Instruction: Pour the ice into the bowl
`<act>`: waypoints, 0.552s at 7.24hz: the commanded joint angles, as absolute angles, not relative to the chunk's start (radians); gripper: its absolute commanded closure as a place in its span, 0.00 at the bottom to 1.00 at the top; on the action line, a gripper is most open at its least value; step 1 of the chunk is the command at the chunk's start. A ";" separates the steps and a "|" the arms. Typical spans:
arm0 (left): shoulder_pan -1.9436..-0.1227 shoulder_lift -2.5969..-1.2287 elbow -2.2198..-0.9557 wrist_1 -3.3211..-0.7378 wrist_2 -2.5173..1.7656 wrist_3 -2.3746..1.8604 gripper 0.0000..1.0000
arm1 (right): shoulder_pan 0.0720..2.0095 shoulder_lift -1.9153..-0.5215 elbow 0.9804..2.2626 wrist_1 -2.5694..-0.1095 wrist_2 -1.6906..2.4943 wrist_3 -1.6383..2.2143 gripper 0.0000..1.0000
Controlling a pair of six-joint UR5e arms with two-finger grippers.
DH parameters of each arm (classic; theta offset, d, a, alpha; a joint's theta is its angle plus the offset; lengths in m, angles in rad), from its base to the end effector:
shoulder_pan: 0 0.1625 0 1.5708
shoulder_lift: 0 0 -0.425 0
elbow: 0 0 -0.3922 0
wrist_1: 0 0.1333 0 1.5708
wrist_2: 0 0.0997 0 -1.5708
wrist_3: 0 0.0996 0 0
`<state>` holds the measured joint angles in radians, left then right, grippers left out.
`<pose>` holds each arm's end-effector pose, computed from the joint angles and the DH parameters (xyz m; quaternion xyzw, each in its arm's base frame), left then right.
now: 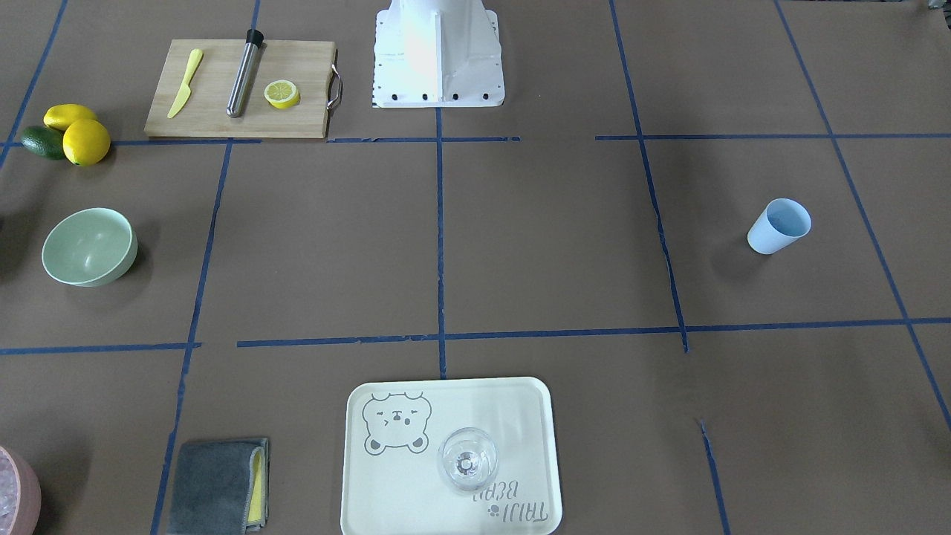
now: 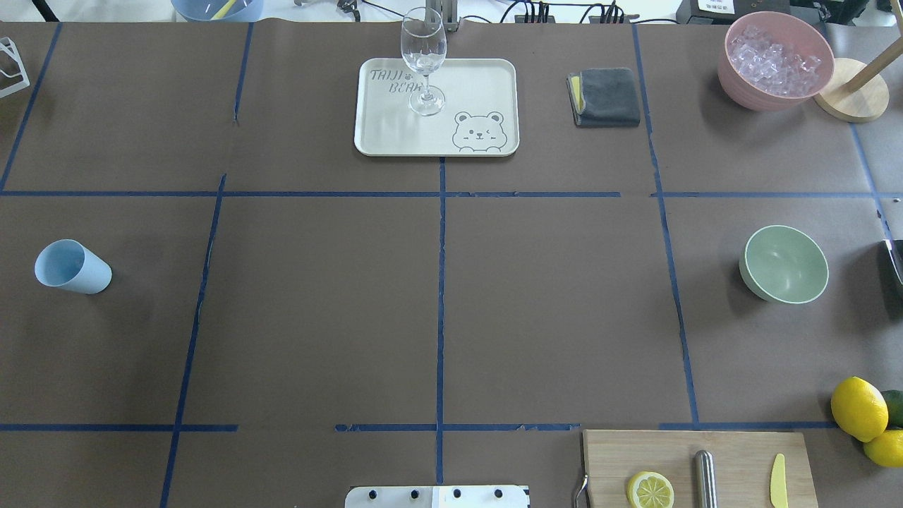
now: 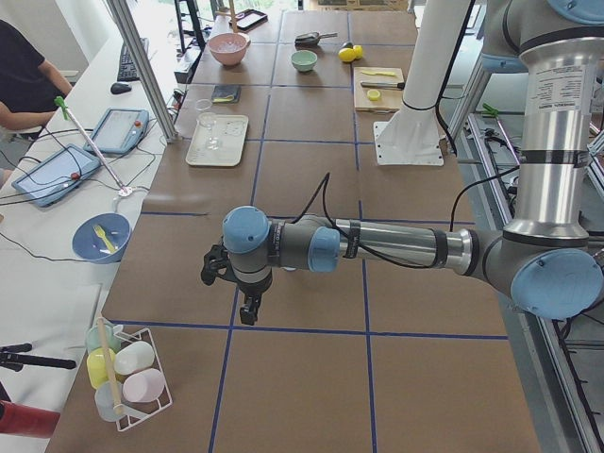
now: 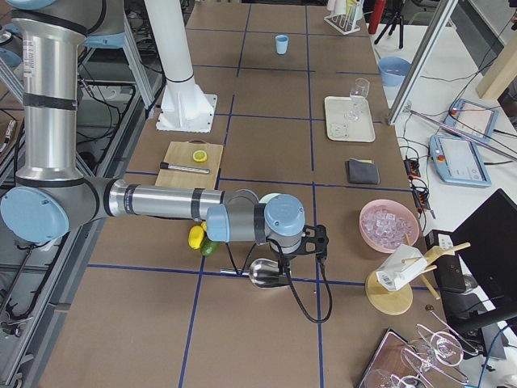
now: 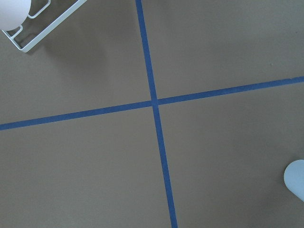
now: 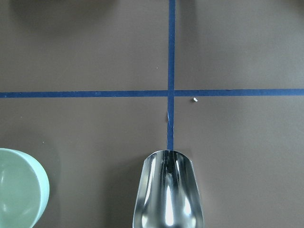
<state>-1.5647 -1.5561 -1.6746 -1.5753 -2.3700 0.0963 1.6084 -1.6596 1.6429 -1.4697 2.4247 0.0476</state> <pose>-0.0589 -0.4905 0.6124 0.0606 0.3863 0.0653 0.9181 0.0754 -0.4568 0.6492 0.0363 -0.4139 0.0213 0.9093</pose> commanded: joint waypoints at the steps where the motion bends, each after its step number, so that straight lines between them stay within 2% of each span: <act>1: -1.565 -1.557 -1.677 -1.577 -2.370 0.097 0.00 | 1.609 -1.655 1.644 -1.470 2.408 0.048 0.00; 3: -1.566 -1.557 -1.689 -1.585 -2.375 0.095 0.00 | 1.608 -1.649 1.660 -1.459 2.418 0.051 0.00; 4: -1.566 -1.572 -1.709 -1.586 -2.375 0.094 0.00 | 1.588 -1.596 1.666 -1.465 2.411 0.049 0.00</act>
<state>-1.5660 -1.5604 -1.6896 -1.5829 -2.3733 0.0957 1.6036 -1.6385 1.6556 -1.4638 2.4149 0.0499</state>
